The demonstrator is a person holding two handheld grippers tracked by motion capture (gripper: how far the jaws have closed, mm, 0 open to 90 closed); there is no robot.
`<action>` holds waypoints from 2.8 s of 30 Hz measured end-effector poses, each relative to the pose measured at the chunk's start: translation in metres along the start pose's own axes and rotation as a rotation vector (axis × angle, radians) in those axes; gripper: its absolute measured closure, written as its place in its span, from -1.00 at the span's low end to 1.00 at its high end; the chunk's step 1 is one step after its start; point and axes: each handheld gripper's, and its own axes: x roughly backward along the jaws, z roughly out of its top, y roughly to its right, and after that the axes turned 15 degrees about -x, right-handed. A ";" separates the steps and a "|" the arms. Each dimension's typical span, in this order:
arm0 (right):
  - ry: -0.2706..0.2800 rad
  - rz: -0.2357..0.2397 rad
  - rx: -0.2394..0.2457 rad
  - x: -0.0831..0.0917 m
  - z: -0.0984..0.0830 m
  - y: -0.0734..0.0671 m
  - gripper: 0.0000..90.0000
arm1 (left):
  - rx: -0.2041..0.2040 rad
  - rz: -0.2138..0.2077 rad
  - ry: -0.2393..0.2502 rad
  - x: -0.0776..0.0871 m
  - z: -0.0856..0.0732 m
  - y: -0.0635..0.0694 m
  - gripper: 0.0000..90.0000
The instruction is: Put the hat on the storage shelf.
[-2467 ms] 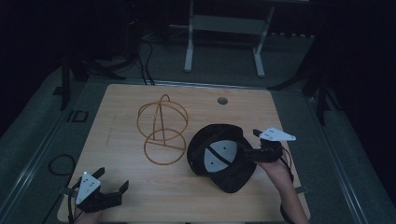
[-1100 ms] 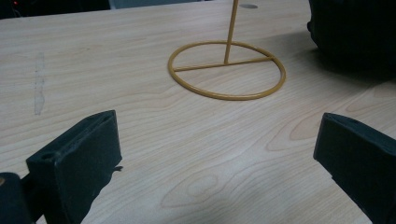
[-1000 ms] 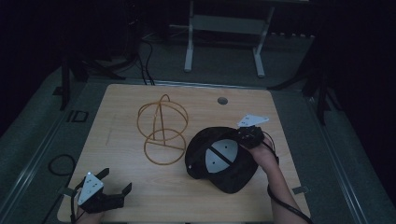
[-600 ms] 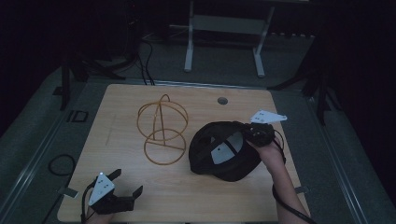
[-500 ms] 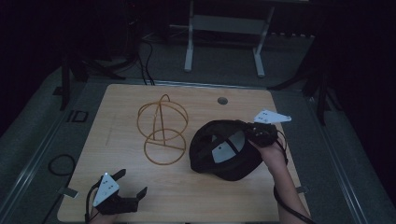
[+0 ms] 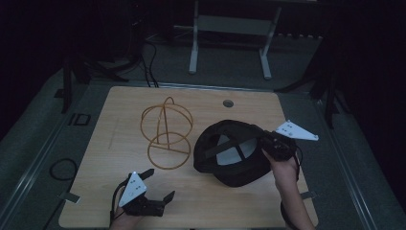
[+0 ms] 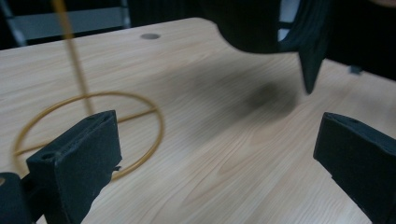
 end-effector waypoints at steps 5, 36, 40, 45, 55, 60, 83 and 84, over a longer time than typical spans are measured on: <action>0.048 -0.006 0.011 0.011 -0.005 -0.010 0.97 | -0.060 -0.012 0.034 -0.015 0.017 0.007 -0.94; 0.081 0.102 0.004 0.026 -0.031 -0.024 0.96 | -0.054 0.004 0.059 -0.073 0.067 0.007 0.46; 0.046 0.093 0.012 0.026 -0.036 -0.023 0.96 | -0.046 0.026 0.049 -0.076 0.072 0.008 0.96; 0.031 0.093 0.005 0.031 -0.040 -0.021 0.95 | -0.059 0.055 0.051 -0.075 0.086 0.009 0.97; 0.028 0.100 -0.041 0.045 -0.052 -0.015 0.75 | -0.096 0.066 0.080 -0.070 0.112 0.009 0.98; 0.017 0.112 -0.024 0.051 -0.054 -0.017 0.35 | -0.116 0.079 0.097 -0.067 0.126 0.009 0.98; -0.150 0.321 0.122 0.092 -0.073 -0.026 -0.17 | -0.144 0.048 0.168 -0.057 0.138 -0.004 0.98; -0.144 0.326 0.125 0.095 -0.070 -0.024 -0.12 | -0.153 0.052 0.168 -0.056 0.137 -0.004 0.98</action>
